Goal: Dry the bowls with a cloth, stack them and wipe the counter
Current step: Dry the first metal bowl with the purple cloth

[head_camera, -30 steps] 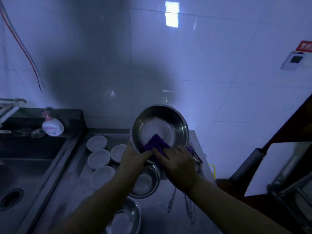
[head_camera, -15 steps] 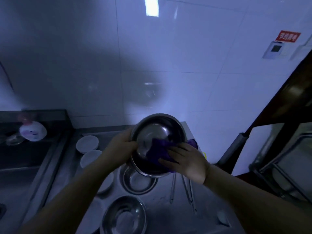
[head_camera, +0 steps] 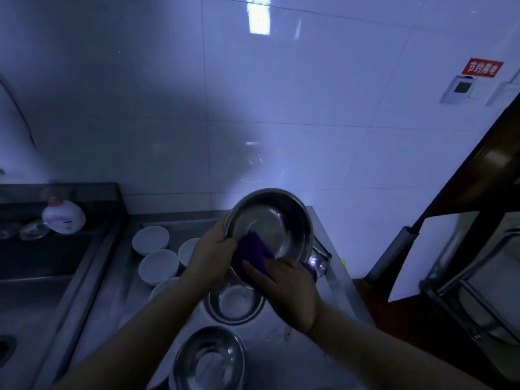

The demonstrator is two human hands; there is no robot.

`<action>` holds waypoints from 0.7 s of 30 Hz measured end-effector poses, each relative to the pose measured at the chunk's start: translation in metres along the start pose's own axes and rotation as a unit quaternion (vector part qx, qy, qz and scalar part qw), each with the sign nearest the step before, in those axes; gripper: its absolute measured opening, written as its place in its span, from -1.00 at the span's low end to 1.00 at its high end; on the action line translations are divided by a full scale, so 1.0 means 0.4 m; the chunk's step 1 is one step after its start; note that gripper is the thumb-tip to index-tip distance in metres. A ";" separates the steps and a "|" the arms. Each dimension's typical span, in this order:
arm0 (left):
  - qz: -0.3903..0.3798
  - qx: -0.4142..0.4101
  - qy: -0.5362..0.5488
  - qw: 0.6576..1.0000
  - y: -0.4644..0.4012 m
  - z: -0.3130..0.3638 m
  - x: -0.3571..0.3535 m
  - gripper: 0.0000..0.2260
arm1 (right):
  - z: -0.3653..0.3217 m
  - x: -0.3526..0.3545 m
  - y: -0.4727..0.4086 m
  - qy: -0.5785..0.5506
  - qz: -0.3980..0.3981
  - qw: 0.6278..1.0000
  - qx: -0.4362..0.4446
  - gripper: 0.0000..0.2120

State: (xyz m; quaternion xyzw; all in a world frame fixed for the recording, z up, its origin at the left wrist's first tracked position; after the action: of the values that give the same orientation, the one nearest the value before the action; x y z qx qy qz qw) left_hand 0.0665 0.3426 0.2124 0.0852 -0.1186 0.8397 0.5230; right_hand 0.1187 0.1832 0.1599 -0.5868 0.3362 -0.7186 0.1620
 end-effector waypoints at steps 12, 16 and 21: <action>0.159 0.019 0.105 0.981 0.082 0.045 -0.137 -0.80 | 0.069 0.062 -0.017 0.018 0.056 0.998 -0.022 -0.75; 0.169 0.034 0.174 0.970 0.087 0.045 -0.188 -0.83 | 0.061 0.071 -0.001 -0.013 0.064 0.997 -0.037 -0.67; 0.154 0.032 0.001 0.988 0.069 0.087 -0.172 -0.85 | 0.185 0.109 0.044 0.025 0.071 0.990 0.117 -0.73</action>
State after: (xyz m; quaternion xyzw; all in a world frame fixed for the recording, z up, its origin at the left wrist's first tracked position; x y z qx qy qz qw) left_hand 0.0727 0.2619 0.2244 0.0819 -0.1034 0.9138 0.3843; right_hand 0.1751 0.1216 0.1863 -0.5203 0.2942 -0.7542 0.2719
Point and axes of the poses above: each hand's wrist, its own y-axis away from the middle knuckle, its own x-axis out of the back of the hand, z = x × y, the point moved 3 cm from there along -y, towards the middle knuckle, and after that the axes turned 4 degrees about -x, right-handed, at the moved point
